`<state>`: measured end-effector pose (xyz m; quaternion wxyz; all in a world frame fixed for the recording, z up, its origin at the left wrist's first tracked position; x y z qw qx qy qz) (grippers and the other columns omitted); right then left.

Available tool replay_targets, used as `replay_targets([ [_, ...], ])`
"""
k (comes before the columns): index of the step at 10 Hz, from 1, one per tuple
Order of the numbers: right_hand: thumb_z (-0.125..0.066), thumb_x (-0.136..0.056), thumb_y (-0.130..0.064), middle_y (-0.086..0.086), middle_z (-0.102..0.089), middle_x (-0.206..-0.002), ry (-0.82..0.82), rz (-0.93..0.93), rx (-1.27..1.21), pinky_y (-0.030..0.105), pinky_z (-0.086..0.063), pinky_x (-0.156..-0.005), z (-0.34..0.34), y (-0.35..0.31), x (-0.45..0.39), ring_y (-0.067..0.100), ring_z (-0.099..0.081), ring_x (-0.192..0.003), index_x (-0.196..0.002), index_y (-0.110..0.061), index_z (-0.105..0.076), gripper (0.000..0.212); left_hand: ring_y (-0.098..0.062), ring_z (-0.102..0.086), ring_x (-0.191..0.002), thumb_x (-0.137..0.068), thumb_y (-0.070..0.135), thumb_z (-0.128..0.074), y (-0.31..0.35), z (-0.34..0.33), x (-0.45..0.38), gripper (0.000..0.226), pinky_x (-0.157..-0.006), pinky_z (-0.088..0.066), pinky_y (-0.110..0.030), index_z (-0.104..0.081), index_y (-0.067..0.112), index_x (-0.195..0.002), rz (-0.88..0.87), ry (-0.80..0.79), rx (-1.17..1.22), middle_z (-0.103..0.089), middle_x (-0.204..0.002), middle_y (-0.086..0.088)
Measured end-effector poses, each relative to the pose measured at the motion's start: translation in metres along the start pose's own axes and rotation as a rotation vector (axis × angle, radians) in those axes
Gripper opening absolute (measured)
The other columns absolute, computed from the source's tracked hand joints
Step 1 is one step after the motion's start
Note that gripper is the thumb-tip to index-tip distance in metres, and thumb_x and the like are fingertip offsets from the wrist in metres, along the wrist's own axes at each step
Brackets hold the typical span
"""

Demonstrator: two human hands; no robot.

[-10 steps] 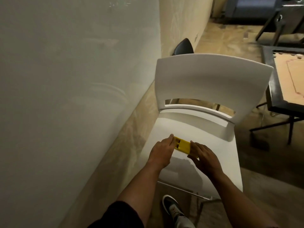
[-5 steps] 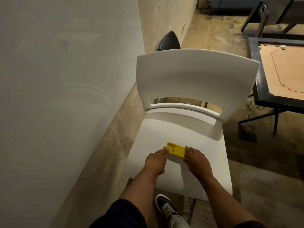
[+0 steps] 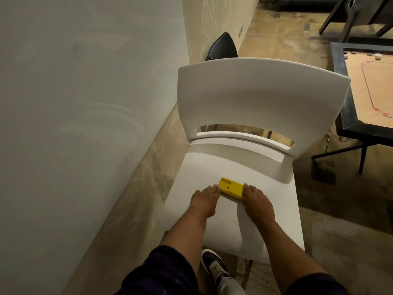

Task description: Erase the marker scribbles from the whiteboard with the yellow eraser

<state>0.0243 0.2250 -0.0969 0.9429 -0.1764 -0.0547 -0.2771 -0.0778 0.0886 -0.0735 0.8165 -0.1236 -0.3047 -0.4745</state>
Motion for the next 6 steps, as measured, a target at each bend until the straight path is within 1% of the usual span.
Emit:
replay_targets([
  [1, -0.067, -0.096, -0.011, 0.016, -0.056, -0.145, -0.003, -0.013, 0.007, 0.05, -0.059, -0.082, 0.001, -0.001, -0.014, 0.038, -0.058, -0.127, -0.154, -0.006, -0.043, 0.063, -0.019, -0.002, -0.167, -0.106, 0.002, -0.046, -0.007, 0.007, -0.005, 0.084, -0.127, -0.028, -0.049, 0.004, 0.015, -0.172, 0.01, 0.013, 0.007, 0.007, -0.181, 0.001],
  [2, -0.06, -0.101, -0.013, 0.013, -0.047, -0.154, -0.016, -0.028, 0.007, 0.05, -0.057, -0.09, -0.002, 0.001, -0.022, 0.034, -0.049, -0.138, -0.159, -0.01, -0.035, 0.064, -0.02, -0.002, -0.167, -0.106, 0.001, -0.046, -0.006, 0.01, -0.008, 0.084, -0.127, -0.028, -0.049, 0.003, 0.016, -0.172, 0.011, 0.015, 0.008, 0.007, -0.181, 0.002],
  [3, -0.053, -0.106, -0.014, 0.01, -0.033, -0.166, -0.037, -0.056, -0.022, 0.047, -0.05, -0.106, -0.009, 0.005, -0.026, 0.03, -0.031, -0.153, -0.164, -0.015, -0.024, 0.065, -0.021, -0.002, -0.167, -0.106, 0.001, -0.046, -0.003, 0.011, -0.013, 0.083, -0.129, -0.026, -0.051, 0.002, 0.016, -0.172, 0.008, 0.005, 0.006, 0.006, -0.181, 0.001],
  [4, -0.049, -0.108, -0.015, 0.008, -0.025, -0.171, -0.036, -0.04, -0.048, 0.046, -0.046, -0.113, -0.006, 0.001, -0.022, 0.029, -0.021, -0.159, -0.166, -0.016, -0.017, 0.066, -0.022, -0.002, -0.167, -0.106, 0.001, -0.048, 0.001, 0.009, -0.011, 0.084, -0.129, -0.025, -0.051, 0.001, 0.016, -0.172, -0.003, -0.001, 0.022, 0.006, -0.181, 0.0],
  [5, -0.058, -0.106, -0.034, 0.01, -0.025, -0.171, 0.025, 0.028, -0.029, 0.049, -0.045, -0.115, 0.005, -0.002, -0.012, 0.034, -0.026, -0.157, -0.165, -0.014, -0.019, 0.074, -0.022, -0.001, -0.167, -0.108, 0.008, -0.051, 0.002, 0.014, -0.005, 0.083, -0.128, -0.028, -0.051, 0.002, 0.015, -0.172, 0.003, 0.039, 0.045, 0.008, -0.18, 0.0],
  [6, -0.055, -0.105, -0.047, 0.013, -0.035, -0.166, 0.144, 0.064, -0.024, 0.051, -0.048, -0.111, 0.017, -0.001, -0.007, 0.038, -0.037, -0.151, -0.162, -0.01, -0.03, 0.073, -0.021, 0.002, -0.167, -0.11, 0.017, -0.053, -0.003, 0.021, 0.0, 0.085, -0.128, -0.029, -0.048, 0.006, 0.014, -0.172, 0.008, 0.087, 0.041, 0.013, -0.18, 0.0],
])
Point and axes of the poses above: each hand's wrist, its own x-axis away from the middle knuckle, its own z-axis out of the back of the hand, y = z × x, the point moved 10 cm from there along -x, towards the middle knuckle
